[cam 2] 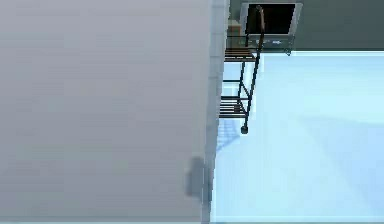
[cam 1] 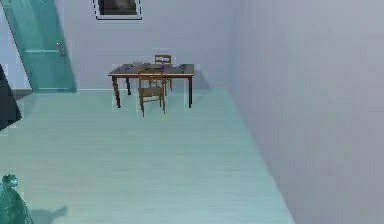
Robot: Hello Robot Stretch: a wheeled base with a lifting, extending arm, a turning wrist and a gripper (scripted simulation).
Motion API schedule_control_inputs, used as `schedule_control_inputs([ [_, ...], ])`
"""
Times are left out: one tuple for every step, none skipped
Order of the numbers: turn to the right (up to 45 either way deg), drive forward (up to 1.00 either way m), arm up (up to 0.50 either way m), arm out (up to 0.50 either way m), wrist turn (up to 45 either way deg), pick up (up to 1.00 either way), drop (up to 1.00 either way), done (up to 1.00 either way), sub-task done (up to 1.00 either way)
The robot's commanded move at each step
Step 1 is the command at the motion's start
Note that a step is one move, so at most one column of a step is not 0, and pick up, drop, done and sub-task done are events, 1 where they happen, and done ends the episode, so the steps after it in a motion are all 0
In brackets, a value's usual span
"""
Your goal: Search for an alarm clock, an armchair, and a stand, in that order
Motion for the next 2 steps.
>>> schedule_control_inputs([
  [-24.0, 0.00, 0.00, 0.00, 0.0, 0.00, 0.00, 0.00, 0.00],
  [0.0, 1.00, 0.00, 0.00, 0.0, 0.00, 0.00, 0.00, 0.00],
])
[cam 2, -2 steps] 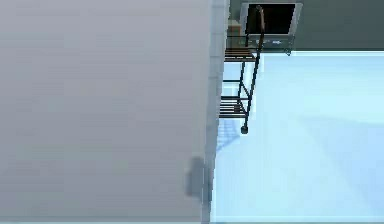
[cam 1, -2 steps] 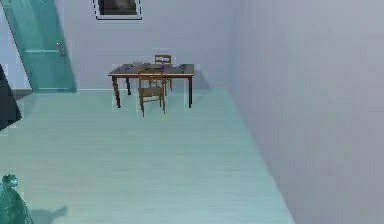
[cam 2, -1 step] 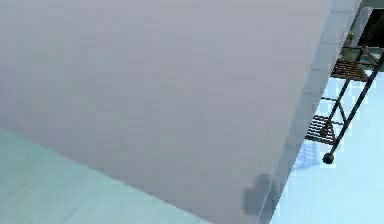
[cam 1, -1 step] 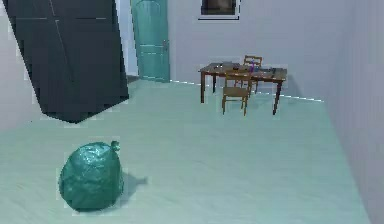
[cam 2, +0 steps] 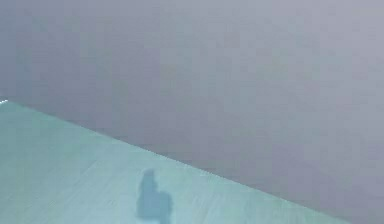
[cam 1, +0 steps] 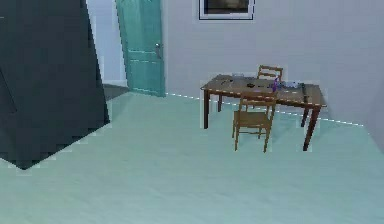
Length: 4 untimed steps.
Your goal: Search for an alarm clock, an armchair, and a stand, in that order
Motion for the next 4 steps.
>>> schedule_control_inputs([
  [-6.0, 0.00, 0.00, 0.00, 0.0, 0.00, 0.00, 0.00, 0.00],
  [0.0, 0.40, 0.00, 0.00, 0.0, 0.00, 0.00, 0.00, 0.00],
  [-12.0, 0.00, 0.00, 0.00, 0.0, 0.00, 0.00, 0.00, 0.00],
  [0.0, 1.00, 0.00, 0.00, 0.0, 0.00, 0.00, 0.00, 0.00],
])
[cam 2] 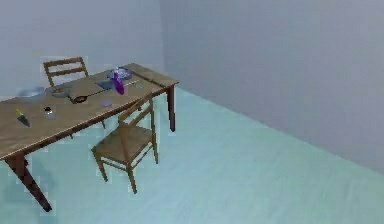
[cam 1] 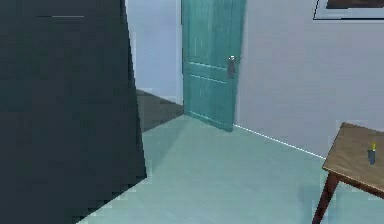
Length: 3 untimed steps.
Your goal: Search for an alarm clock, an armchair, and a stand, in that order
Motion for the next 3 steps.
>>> schedule_control_inputs([
  [0.0, 1.00, 0.00, 0.00, 0.0, 0.00, 0.00, 0.00, 0.00],
  [-3.0, 0.00, 0.00, 0.00, 0.0, 0.00, 0.00, 0.00, 0.00],
  [0.0, 0.35, 0.00, 0.00, 0.0, 0.00, 0.00, 0.00, 0.00],
])
